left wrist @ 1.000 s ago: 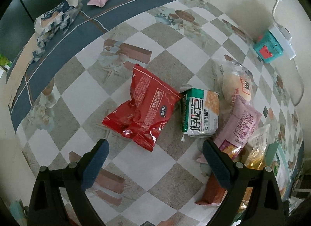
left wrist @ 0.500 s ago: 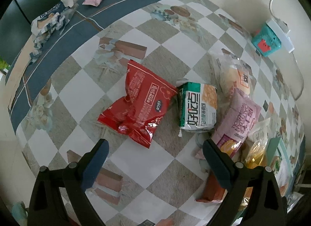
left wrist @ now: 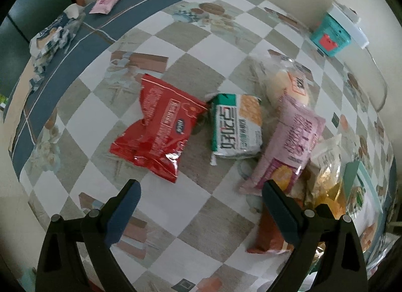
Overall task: Organize snacks
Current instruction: 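Move both grippers back to the snack pile and grasp the orange bag with the right, then grasp the red box with the left gripper while the right holds the orange bag, then carry the red box and orange bag over the tray and open both grippers, then move both open grippers back to the snack pile, then grasp the pink Daliyuan roll with the right gripper while the left grasps the red Rusk Kiss packet, then carry the pink roll and red packet over the white tray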
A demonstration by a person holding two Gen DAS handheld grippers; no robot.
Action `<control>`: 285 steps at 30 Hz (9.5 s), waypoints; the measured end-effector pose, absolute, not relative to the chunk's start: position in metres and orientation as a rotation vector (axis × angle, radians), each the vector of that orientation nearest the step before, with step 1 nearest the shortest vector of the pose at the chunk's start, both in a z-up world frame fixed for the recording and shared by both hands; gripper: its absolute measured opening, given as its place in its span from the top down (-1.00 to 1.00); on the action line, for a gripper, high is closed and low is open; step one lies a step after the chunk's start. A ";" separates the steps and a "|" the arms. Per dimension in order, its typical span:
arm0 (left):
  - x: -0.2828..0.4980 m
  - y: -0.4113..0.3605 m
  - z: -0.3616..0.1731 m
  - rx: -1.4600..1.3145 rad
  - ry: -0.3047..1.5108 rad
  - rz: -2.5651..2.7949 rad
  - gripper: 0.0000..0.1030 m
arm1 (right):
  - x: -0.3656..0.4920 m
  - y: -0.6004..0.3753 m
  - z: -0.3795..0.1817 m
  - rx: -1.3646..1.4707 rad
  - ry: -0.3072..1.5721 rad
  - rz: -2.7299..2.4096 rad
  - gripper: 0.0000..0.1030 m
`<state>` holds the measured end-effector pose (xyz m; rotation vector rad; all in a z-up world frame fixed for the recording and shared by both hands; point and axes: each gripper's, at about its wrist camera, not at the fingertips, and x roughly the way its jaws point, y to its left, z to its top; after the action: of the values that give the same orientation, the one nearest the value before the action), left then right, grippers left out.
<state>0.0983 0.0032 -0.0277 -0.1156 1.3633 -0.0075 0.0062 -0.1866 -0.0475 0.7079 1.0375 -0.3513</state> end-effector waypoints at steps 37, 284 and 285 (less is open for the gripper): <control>0.054 -0.107 -0.054 0.119 1.442 -0.266 0.04 | -0.055 -0.260 0.001 0.635 0.966 -0.628 -0.04; -0.035 -0.206 0.050 0.273 1.195 -0.630 -0.13 | -0.170 -0.365 0.035 0.859 0.872 -0.899 0.16; -0.039 -0.212 0.047 0.283 1.202 -0.647 -0.13 | -0.173 -0.368 0.034 0.862 0.872 -0.904 0.15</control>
<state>-0.0395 -0.2115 0.0466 0.2827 1.2022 -0.6475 -0.1732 -0.3678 0.0340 0.8623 0.8722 -0.9043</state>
